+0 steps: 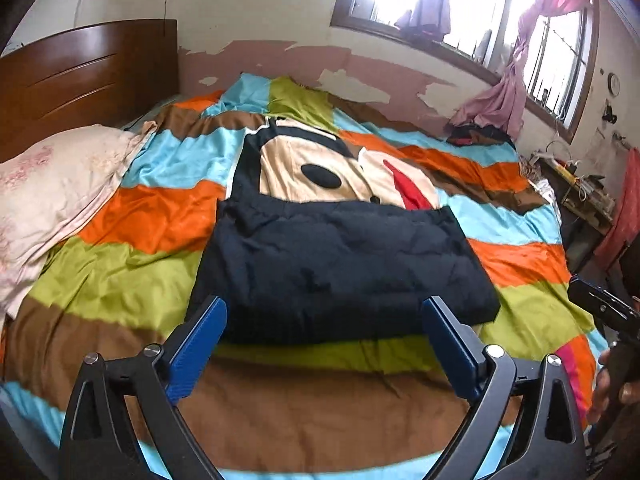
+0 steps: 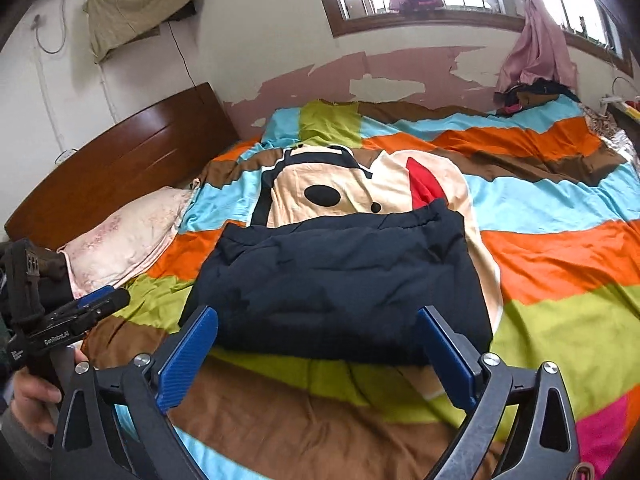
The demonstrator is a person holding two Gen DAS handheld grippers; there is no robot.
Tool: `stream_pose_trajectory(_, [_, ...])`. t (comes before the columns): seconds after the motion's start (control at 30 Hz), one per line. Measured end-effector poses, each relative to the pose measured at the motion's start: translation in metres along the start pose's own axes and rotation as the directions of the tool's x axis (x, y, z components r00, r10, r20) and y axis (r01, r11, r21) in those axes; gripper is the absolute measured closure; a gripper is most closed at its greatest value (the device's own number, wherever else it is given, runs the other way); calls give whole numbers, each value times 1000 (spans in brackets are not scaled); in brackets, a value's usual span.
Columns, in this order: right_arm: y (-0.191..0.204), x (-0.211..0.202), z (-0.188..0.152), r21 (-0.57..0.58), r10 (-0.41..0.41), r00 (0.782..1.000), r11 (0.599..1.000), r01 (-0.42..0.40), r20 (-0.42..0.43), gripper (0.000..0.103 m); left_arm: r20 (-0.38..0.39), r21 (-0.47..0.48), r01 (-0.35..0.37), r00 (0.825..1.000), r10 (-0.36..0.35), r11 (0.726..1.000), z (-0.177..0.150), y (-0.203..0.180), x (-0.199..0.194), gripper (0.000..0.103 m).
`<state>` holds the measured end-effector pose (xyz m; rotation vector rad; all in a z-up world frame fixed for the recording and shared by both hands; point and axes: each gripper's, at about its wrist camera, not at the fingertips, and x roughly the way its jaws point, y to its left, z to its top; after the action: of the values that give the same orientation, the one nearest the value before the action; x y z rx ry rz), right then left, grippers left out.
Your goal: Fold large clothes
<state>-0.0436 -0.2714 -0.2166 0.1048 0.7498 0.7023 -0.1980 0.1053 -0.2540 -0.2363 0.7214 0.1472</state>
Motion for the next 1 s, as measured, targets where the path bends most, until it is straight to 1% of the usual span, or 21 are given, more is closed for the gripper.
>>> stream_pose_trajectory(0.1, [8, -15, -14, -4, 1, 1000, 1000, -1, -12, 0, 2, 41, -15, 1000, 15, 999, -12, -13, -9, 8])
stream_pose_trajectory(0.2, [17, -24, -26, -17, -2, 1000, 1000, 2, -26, 0, -1, 64, 2, 1000, -2, 998, -23, -24, -16, 8])
stream_pose_trajectory(0.3, [27, -31, -35, -26, 2, 999, 1000, -2, -32, 0, -13, 63, 20, 1000, -19, 998, -31, -29, -20, 8])
stream_pose_trajectory(0.43, [39, -44, -41, -43, 13, 1000, 999, -13, -17, 0, -12, 82, 8, 1000, -7, 997, -41, -36, -28, 8])
stream_pose_trajectory(0.5, [44, -50, -44, -62, 6, 1000, 998, -6, -10, 0, -9, 93, 1, 1000, 0, 996, -45, -38, -32, 8])
stream_pose_trajectory(0.6, [47, -57, -50, -69, -15, 1000, 998, 14, -10, 0, 6, 135, -36, 999, 35, 990, -51, -47, -39, 7])
stream_pose_trajectory(0.7, [47, -60, -56, -57, -23, 999, 998, 22, -24, 0, 6, 126, -11, 1000, 10, 992, -56, -49, -42, 2])
stream_pose_trajectory(0.73, [46, -60, -59, -52, -29, 999, 998, 27, -32, 0, 4, 118, 7, 1000, -7, 993, -58, -50, -44, 2])
stream_pose_trajectory(0.8, [45, -61, -63, -48, -43, 998, 998, 41, -42, 0, -4, 101, 19, 1000, -19, 995, -58, -51, -44, 2])
stream_pose_trajectory(0.9, [46, -60, -67, -61, -83, 994, 995, 79, -66, 0, 5, 99, -28, 1000, 28, 995, -57, -56, -46, 2])
stream_pose_trajectory(1.0, [46, -63, -68, -68, -97, 993, 993, 93, -61, 0, -11, 105, -46, 999, 48, 993, -57, -59, -44, 2])
